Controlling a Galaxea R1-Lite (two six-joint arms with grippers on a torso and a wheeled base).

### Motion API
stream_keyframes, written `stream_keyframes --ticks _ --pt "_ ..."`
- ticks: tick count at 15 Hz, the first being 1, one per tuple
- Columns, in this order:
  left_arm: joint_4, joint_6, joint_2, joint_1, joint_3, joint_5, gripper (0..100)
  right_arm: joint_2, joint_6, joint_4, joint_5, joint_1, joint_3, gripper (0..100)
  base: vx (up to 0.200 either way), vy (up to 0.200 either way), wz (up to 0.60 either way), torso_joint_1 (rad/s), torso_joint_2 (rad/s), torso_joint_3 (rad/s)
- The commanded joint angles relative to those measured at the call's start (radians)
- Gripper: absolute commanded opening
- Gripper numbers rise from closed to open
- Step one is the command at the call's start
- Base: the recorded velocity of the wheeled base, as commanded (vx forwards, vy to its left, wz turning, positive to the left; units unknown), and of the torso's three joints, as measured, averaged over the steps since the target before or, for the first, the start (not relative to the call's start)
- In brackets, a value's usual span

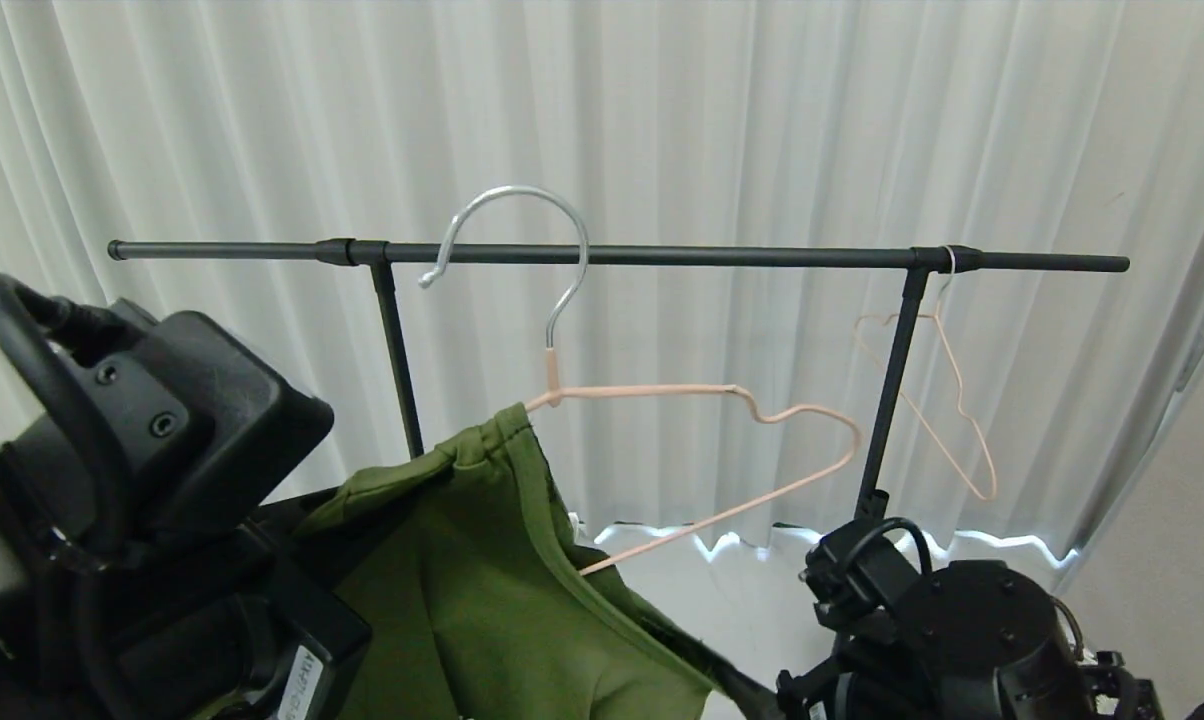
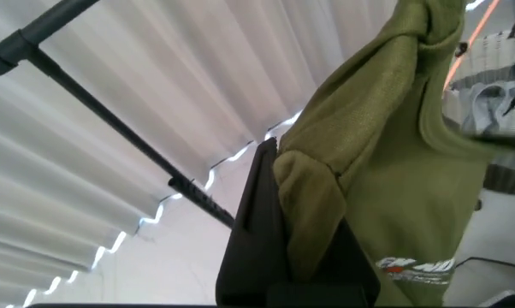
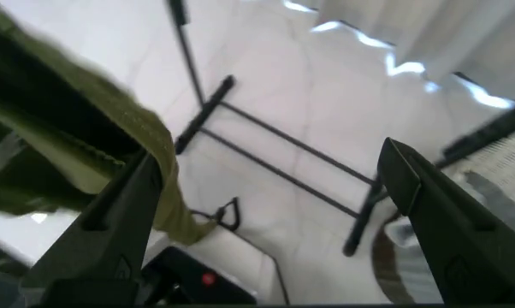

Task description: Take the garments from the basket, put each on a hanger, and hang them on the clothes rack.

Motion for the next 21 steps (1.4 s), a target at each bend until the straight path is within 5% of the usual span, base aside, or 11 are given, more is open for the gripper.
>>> stream_keyframes --ticks 1,4,9,14,21 --pt "0.002 0.000 -0.014 0.003 0.042 0.001 0 -0.059 -0.036 0.000 -0.003 -0.108 0.025 100 0.000 0.000 0.00 0.000 0.00 0.000" --pt "0.002 0.000 -0.049 0.013 0.139 -0.002 0 -0.097 -0.088 0.000 0.001 -0.245 0.031 100 0.000 0.000 0.00 0.000 0.00 0.000" --pt "0.002 0.000 -0.101 0.015 0.253 -0.002 0 -0.136 -0.105 0.002 0.008 -0.293 0.031 100 0.000 0.000 0.00 0.000 0.00 0.000" --pt "0.000 -0.001 -0.084 0.075 0.272 -0.001 0 -0.275 -0.214 0.022 0.147 -0.273 0.034 100 0.000 0.000 0.00 0.000 0.00 0.000" --pt "-0.017 -0.004 -0.096 0.055 0.266 -0.087 0 -0.386 -0.352 0.168 0.296 -0.098 0.013 100 0.000 0.000 0.00 0.000 0.00 0.000"
